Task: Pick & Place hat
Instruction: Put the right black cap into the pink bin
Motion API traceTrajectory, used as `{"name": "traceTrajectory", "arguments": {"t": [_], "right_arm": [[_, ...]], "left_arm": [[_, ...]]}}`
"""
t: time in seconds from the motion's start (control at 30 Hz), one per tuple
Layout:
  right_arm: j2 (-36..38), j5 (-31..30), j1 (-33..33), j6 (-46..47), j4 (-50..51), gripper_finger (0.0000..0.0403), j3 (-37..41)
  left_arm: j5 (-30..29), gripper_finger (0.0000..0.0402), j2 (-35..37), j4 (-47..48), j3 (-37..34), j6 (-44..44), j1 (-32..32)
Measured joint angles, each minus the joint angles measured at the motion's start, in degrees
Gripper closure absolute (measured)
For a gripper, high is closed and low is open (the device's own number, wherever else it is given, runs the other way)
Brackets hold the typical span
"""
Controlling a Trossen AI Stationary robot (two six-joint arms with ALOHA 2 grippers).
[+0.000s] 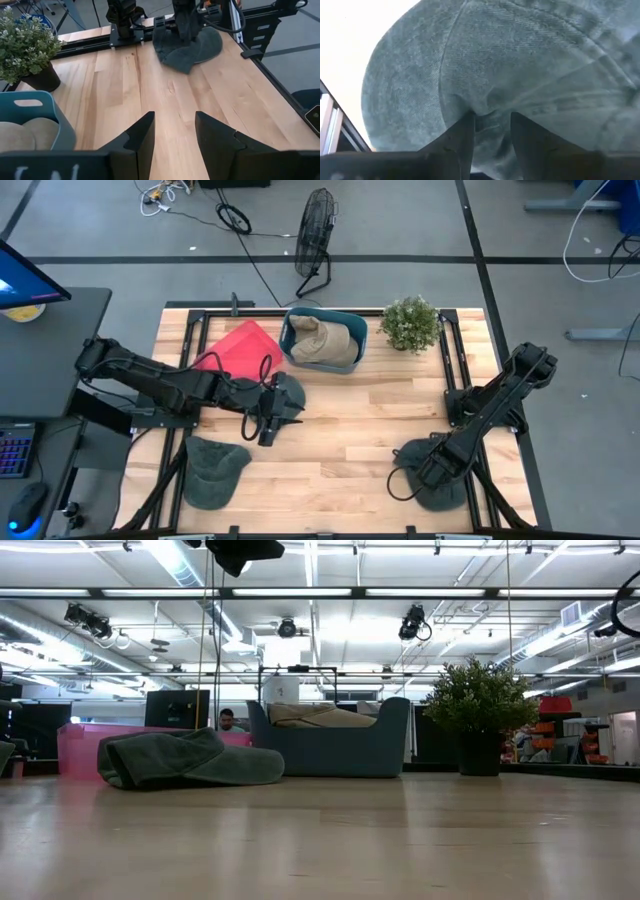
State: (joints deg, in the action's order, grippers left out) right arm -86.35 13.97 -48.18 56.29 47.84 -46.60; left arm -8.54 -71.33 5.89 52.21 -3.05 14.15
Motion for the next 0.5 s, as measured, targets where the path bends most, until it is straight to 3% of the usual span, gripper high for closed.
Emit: {"name": "traceTrajectory", "arguments": {"t": [0.1, 0.27, 0.5], "right_arm": [[0.0, 0.07, -0.02, -0.2, -3.52, 0.0301, 1.59], [0.0, 2.35, 0.1, -4.34, -6.67, 0.0389, 2.15], [0.11, 1.92, 1.93, -5.6, -2.1, 0.0396, -1.66]], "left_arm": [[0.02, 0.0257, 0.0, 0.0, 0.0, 0.96, 0.0], [0.0, 0.0257, 0.0, 0.0, 0.0, 1.27, 0.0], [0.0, 0.0257, 0.0, -0.04, 0.0, 1.31, -0.22]]}}
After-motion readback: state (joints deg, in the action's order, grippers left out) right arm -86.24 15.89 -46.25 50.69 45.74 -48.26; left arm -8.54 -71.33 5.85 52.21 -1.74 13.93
